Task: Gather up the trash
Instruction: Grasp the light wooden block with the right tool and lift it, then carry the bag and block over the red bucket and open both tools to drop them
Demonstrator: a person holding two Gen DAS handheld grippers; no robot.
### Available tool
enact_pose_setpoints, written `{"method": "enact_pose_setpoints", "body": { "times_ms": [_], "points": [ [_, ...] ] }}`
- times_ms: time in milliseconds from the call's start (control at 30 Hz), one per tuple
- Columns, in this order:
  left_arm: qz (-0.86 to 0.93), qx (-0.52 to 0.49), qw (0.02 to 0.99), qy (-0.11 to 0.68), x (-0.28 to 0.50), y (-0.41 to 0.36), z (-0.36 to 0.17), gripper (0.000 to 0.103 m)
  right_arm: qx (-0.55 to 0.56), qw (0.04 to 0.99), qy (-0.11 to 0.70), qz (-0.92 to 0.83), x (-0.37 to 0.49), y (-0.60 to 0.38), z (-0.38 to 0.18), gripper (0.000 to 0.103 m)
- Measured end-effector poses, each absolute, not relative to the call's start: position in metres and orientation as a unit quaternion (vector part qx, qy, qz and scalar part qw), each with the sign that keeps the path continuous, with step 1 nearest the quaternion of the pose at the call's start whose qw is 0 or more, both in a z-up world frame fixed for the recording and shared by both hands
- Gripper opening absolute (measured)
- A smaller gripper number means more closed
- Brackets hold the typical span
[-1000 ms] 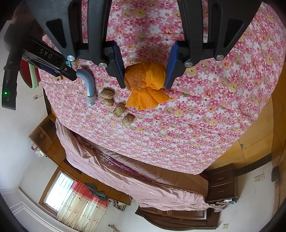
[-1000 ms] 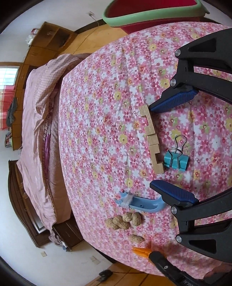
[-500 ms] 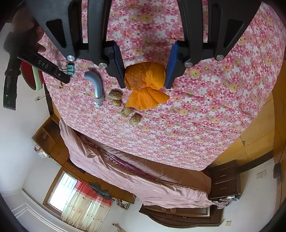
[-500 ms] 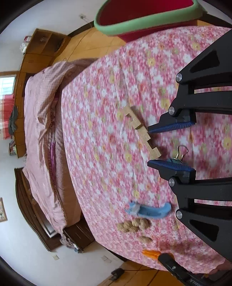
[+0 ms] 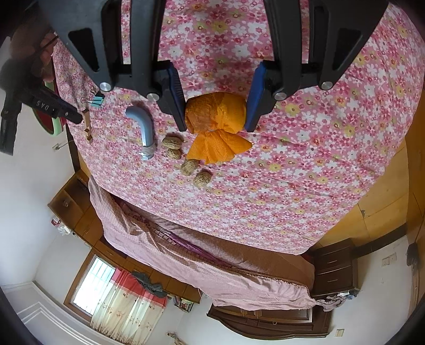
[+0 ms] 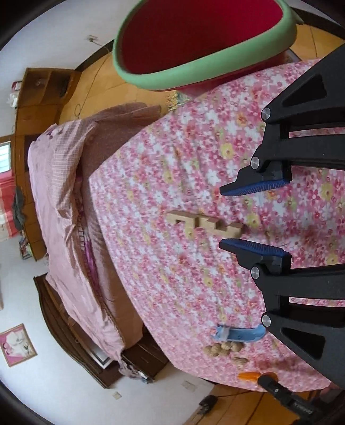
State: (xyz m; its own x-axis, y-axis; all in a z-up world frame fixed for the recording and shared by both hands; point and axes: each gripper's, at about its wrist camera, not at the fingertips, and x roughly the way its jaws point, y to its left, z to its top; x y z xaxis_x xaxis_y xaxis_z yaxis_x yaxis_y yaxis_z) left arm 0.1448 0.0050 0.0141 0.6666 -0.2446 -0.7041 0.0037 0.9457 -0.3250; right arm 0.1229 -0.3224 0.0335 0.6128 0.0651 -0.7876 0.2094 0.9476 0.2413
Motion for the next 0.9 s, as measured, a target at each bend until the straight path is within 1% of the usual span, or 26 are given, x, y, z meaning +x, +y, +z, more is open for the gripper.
{"method": "enact_pose_setpoints", "body": {
  "times_ms": [200, 233, 300, 333, 567, 900],
  "points": [
    [-0.071, -0.145, 0.9, 0.405, 0.148, 0.0, 0.012, 0.043, 0.144, 0.881, 0.449, -0.03, 0.138, -0.314, 0.027, 0.033],
    [-0.072, -0.144, 0.9, 0.405, 0.148, -0.001, 0.012, 0.043, 0.14, 0.88, 0.452, -0.029, 0.141, -0.311, 0.024, 0.025],
    [-0.073, -0.143, 0.9, 0.405, 0.148, -0.002, 0.012, 0.043, 0.131, 0.881, 0.452, -0.034, 0.14, -0.309, 0.022, 0.013],
    [-0.075, -0.143, 0.9, 0.404, 0.148, -0.003, 0.012, 0.043, 0.133, 0.881, 0.453, -0.033, 0.14, -0.31, 0.021, 0.01],
    [-0.085, -0.138, 0.902, 0.4, 0.146, -0.01, 0.017, 0.043, 0.167, 0.881, 0.443, -0.011, 0.124, -0.322, 0.025, 0.01],
    [-0.119, -0.135, 0.9, 0.397, 0.133, -0.034, 0.031, 0.043, 0.189, 0.894, 0.406, 0.013, 0.071, -0.333, 0.054, 0.01]
  ]
}}
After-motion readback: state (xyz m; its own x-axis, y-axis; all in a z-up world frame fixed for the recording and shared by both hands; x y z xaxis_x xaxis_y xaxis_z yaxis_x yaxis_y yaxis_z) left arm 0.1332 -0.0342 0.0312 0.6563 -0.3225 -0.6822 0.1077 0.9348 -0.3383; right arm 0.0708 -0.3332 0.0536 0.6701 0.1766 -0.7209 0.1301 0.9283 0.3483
